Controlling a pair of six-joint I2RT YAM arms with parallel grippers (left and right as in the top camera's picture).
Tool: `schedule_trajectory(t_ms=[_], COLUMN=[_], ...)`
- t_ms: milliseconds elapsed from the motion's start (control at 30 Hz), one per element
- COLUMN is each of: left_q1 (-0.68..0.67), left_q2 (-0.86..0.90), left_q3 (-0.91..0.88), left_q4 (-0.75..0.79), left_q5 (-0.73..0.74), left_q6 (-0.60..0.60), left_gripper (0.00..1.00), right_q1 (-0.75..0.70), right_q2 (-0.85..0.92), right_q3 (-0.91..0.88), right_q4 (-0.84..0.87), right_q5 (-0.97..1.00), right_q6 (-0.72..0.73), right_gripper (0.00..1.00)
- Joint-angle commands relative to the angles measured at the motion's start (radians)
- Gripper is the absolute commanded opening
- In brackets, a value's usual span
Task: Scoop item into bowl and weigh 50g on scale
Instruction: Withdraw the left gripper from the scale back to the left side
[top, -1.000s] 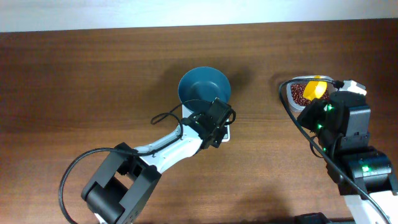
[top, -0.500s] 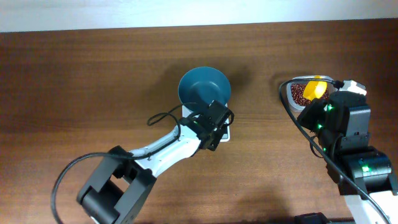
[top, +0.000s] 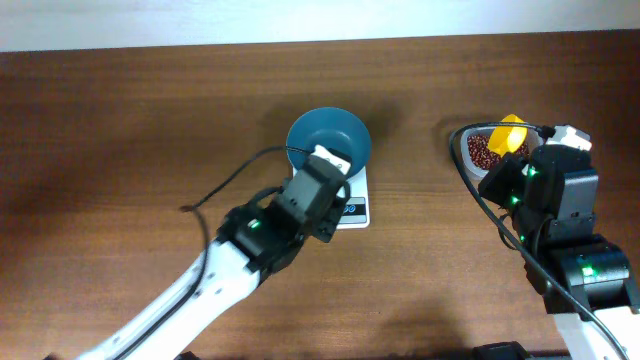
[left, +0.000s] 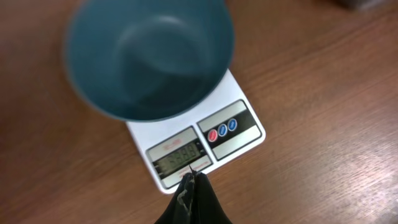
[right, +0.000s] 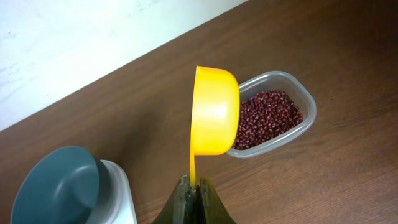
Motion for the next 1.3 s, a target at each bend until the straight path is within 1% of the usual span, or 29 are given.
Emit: schedule_trajectory(t_ms=[0,67,100,133,200,267,367,400,467,567,600,633,667,733,800,867,967,1100,1267], left_q1=[0.0,0.005,0.011,0.023,0.061,0.103,0.2,0.224,0.318,0.429,0.452,0.498,0.511,0.527,0.529,0.529,0.529,0.529,0.529], left_q2=[-0.093,-0.122,-0.131,-0.137,-0.146,-0.151,-0.16,-0.163,-0.175,-0.182,-0.182,-0.182,-0.184,-0.184,-0.184,-0.184,-0.184,-0.184,-0.183], left_q3=[-0.007,-0.007,-0.007,-0.007,-0.007,-0.007,-0.007,-0.007,-0.007,-0.007,-0.007,-0.007,-0.006,0.003,0.031,0.054,0.084,0.118,0.234], left_q4=[-0.051,-0.085,-0.1,-0.116,-0.138,-0.142,-0.142,-0.141,-0.142,-0.145,-0.149,-0.174,-0.191,-0.237,-0.308,-0.343,-0.379,-0.442,-0.58], left_q5=[-0.162,-0.231,-0.249,-0.257,-0.257,-0.257,-0.251,-0.238,-0.137,0.043,0.08,0.167,0.204,0.259,0.293,0.32,0.45,0.47,0.46], left_q6=[-0.009,-0.009,-0.009,-0.009,-0.01,-0.038,-0.125,-0.127,-0.126,-0.125,-0.125,-0.1,-0.069,0.002,0.108,0.163,0.293,0.373,0.476], left_gripper=[0.03,0.08,0.14,0.32,0.99,0.99,0.99,0.99,0.99,0.99,0.99,0.99,0.99,0.99,0.99,0.99,0.99,0.99,0.99], right_q1=[-0.008,-0.008,-0.008,-0.008,-0.008,-0.008,-0.008,-0.008,-0.009,-0.009,-0.009,-0.009,-0.009,-0.009,-0.009,-0.009,-0.009,-0.009,-0.009], right_q2=[0.01,0.022,0.027,0.035,0.048,0.059,0.067,0.067,0.067,0.067,0.067,0.067,0.067,0.067,0.067,0.067,0.067,0.067,0.067], right_q3=[0.009,0.009,0.009,0.009,0.009,0.009,0.009,0.009,0.009,0.009,0.009,0.009,0.009,0.009,0.009,0.009,0.009,0.009,0.009], right_q4=[0.006,0.006,0.006,0.006,0.006,0.006,0.006,0.006,0.006,0.002,0.0,-0.005,-0.006,-0.005,-0.006,-0.006,-0.006,-0.013,-0.028], right_q5=[-0.005,-0.005,-0.005,-0.005,-0.005,-0.005,-0.005,-0.005,-0.005,-0.005,-0.005,-0.005,-0.005,-0.005,-0.005,-0.005,-0.005,-0.005,-0.005], right_q6=[-0.007,-0.008,-0.008,-0.007,-0.007,-0.007,-0.006,-0.006,-0.007,-0.007,-0.007,-0.007,-0.007,-0.007,-0.008,-0.008,-0.008,-0.008,-0.008], right_gripper=[0.04,0.04,0.04,0.04,0.04,0.04,0.04,0.04,0.04,0.04,0.04,0.04,0.04,0.04,0.04,0.04,0.04,0.04,0.04])
